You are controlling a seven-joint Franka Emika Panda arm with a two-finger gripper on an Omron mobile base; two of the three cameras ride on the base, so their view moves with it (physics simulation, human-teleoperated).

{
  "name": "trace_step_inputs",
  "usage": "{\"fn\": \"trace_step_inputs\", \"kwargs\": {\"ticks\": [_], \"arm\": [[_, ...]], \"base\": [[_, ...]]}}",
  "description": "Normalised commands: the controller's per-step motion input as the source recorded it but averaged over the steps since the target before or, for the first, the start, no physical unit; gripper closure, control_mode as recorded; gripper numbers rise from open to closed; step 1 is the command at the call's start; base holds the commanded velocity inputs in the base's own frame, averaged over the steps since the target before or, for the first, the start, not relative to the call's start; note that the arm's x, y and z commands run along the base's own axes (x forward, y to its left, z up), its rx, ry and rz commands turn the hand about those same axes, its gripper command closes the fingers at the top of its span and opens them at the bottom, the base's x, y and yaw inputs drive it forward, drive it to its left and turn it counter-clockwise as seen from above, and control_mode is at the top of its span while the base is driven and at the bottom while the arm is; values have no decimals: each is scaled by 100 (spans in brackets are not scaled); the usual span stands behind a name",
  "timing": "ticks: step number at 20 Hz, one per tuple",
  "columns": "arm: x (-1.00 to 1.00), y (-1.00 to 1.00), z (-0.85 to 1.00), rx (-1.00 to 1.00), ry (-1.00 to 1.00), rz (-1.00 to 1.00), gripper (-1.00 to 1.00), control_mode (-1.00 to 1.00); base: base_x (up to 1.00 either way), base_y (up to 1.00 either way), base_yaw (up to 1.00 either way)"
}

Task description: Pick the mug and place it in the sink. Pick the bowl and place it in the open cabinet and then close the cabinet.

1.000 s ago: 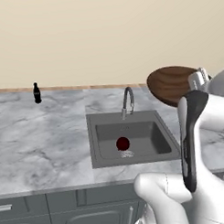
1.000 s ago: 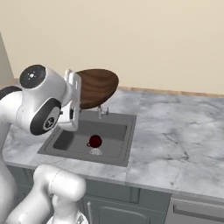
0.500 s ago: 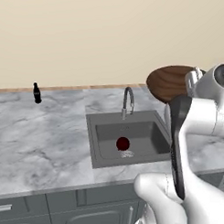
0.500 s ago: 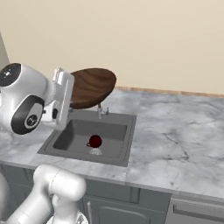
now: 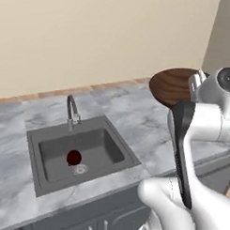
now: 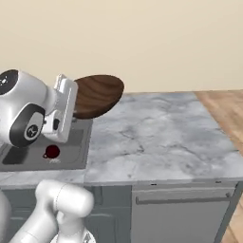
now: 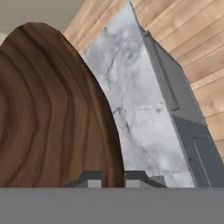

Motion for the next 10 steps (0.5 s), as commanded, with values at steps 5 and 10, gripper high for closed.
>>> {"fn": "trace_step_inputs", "kwargs": {"ticks": [5,10], "arm": [[0,0,0,0,0,0,100,100],[0,0,0,0,0,0,100,100]], "base": [[0,0,-100],[0,0,-100]]}}
